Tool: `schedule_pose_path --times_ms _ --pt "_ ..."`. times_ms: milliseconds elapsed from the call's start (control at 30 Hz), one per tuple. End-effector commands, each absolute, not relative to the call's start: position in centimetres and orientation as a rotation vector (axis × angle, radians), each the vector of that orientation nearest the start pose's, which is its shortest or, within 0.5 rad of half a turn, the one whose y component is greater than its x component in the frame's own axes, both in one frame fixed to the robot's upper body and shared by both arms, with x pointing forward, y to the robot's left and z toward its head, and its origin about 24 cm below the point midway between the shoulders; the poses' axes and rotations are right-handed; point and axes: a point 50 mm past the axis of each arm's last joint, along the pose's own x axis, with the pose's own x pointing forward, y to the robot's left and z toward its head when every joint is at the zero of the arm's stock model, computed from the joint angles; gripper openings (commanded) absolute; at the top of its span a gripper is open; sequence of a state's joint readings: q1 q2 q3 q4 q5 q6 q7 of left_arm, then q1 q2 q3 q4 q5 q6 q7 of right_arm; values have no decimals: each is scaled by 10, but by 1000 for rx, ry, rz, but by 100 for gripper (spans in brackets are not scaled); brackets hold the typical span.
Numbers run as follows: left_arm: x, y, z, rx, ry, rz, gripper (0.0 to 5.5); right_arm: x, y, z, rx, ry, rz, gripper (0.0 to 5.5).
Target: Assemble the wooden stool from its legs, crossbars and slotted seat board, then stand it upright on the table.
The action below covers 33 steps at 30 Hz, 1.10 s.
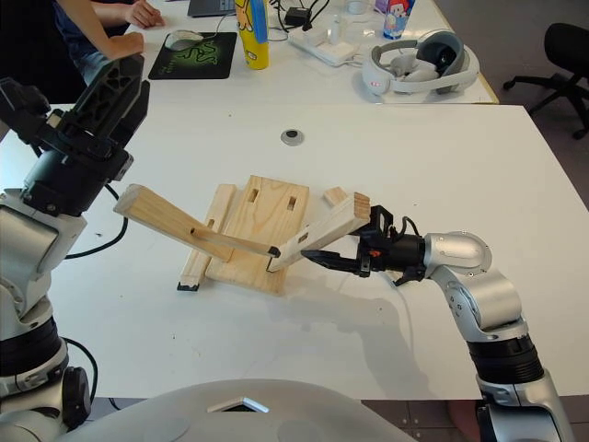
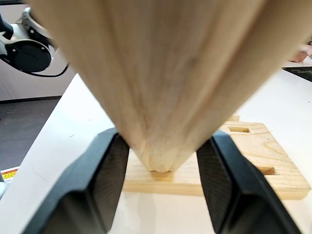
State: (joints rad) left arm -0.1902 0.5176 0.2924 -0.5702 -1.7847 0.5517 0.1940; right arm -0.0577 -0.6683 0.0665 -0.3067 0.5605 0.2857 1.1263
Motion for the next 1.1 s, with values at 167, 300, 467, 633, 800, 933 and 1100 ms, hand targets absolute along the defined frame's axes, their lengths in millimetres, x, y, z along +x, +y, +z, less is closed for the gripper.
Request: schedule_pose_path --times_ms 167,300,467,633,800,933,1100 --pt "224 180 203 -900 -55 -630 346 225 -176 118 -195 125 1359 205" --pt "225 179 179 -887 14 -579 346 228 -175 121 -206 121 1370 205" --pt "221 175 170 -879 35 -567 346 229 -174 124 -255 140 1379 205" --pt "219 174 169 -870 28 -561 346 230 -172 131 -335 141 1378 205" --pt "218 172 172 -870 13 -561 346 231 -168 136 -384 142 1365 205" --pt "218 171 173 -870 5 -563 346 230 -164 138 -387 179 1370 205" --pt "218 169 175 -872 -5 -567 346 234 -158 145 -413 197 1384 205"
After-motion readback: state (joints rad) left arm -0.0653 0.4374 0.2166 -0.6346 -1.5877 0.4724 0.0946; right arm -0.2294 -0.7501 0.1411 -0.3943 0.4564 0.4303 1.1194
